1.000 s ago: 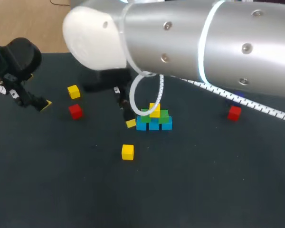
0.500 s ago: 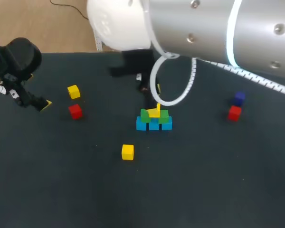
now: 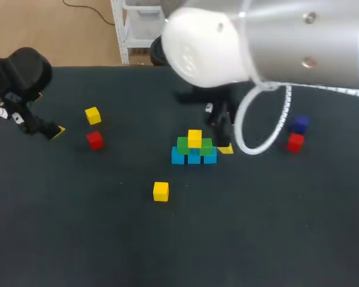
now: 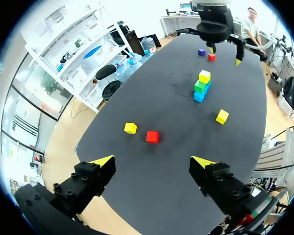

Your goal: Place the blue cubes, place green cubes on the blue cubes, place the yellow cubes on the green cubes, then place the red cubes on the yellow cubes, and place purple cube on the red cubes.

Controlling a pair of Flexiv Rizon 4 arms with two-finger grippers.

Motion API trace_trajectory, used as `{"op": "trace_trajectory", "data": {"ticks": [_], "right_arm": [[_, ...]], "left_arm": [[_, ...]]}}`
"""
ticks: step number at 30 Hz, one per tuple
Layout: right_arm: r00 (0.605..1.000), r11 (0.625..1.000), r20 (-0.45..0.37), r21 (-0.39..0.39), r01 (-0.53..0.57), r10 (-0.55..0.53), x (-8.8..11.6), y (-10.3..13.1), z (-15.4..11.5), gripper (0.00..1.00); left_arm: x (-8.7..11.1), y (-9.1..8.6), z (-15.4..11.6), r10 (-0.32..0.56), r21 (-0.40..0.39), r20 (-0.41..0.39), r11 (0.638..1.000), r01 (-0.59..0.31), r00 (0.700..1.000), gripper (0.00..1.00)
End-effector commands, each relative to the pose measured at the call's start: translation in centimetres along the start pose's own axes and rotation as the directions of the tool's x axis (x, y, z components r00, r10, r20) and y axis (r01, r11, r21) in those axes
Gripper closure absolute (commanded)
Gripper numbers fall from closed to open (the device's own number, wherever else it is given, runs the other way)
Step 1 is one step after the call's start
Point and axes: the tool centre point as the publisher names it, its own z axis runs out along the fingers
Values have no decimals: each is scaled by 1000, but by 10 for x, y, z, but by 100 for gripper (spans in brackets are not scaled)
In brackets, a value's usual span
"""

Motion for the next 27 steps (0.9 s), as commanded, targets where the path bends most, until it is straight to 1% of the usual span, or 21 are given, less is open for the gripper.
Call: {"op": "trace_trajectory", "data": {"ticks": [1,2,19,20,21,22,24,25,26,27], "right_arm": [[983,987,181,161,-14,-16,16,6,3,0],[981,988,191,155,-13,-17,17,5,3,0],[981,988,191,155,-13,-17,17,5,3,0],[973,990,229,135,-44,12,23,-3,-8,0],[970,985,241,156,-74,35,33,-5,-19,0],[969,980,241,172,-102,59,46,-4,-30,0],[973,971,201,184,-154,116,74,-1,-43,0],[967,967,227,196,-160,114,88,2,-49,0],[965,963,232,210,-169,119,102,5,-54,0],[966,955,212,222,-198,150,115,7,-57,0]], "left_arm": [[1,1,0,1,2,3,1000,-1,1000,0],[1,1,0,1,2,3,1000,-1,1000,0],[1,1,0,1,2,3,1000,-1,1000,0],[1,1,0,1,2,3,1000,-1,1000,0],[1,1,0,1,2,3,1000,-1,1000,0],[1,1,0,1,2,3,1000,-1,1000,0],[1,1,0,1,2,3,1000,-1,1000,0],[1,1,0,1,2,3,1000,-1,1000,0],[1,1,0,1,2,3,1000,-1,1000,0],[1,1,0,1,2,3,1000,-1,1000,0]]}}
